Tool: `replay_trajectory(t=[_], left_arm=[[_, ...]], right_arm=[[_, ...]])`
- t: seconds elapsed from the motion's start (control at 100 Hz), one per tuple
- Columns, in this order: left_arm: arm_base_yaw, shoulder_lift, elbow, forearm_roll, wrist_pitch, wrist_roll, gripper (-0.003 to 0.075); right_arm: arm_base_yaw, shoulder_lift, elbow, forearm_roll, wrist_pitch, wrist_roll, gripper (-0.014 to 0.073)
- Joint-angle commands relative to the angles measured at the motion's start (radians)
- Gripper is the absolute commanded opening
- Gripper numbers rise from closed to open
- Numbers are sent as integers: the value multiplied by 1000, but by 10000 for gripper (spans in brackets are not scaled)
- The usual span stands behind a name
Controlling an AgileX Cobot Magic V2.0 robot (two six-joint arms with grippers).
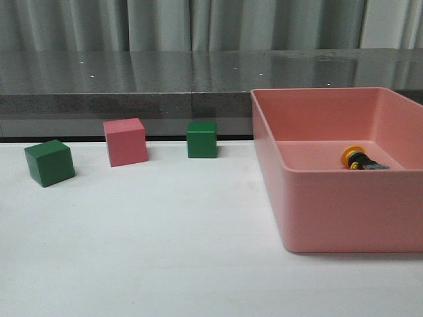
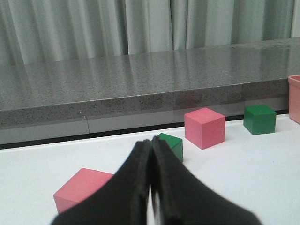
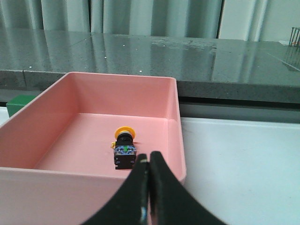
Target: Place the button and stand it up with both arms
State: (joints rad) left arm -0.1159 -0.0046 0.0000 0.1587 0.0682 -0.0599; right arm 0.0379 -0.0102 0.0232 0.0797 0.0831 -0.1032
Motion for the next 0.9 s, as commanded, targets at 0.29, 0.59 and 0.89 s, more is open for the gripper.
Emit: replay_trajectory(t=[0.29, 0.59, 0.89], left_arm=[[1, -32, 46, -10, -84, -9, -20], [1, -32, 46, -10, -84, -9, -20], [1, -32, 46, -10, -84, -9, -20]], right_arm=[[-6, -21, -11, 3, -94, -8, -63], [15, 34, -125, 39, -114, 53, -63], [112, 447, -525, 29, 74, 52, -63]])
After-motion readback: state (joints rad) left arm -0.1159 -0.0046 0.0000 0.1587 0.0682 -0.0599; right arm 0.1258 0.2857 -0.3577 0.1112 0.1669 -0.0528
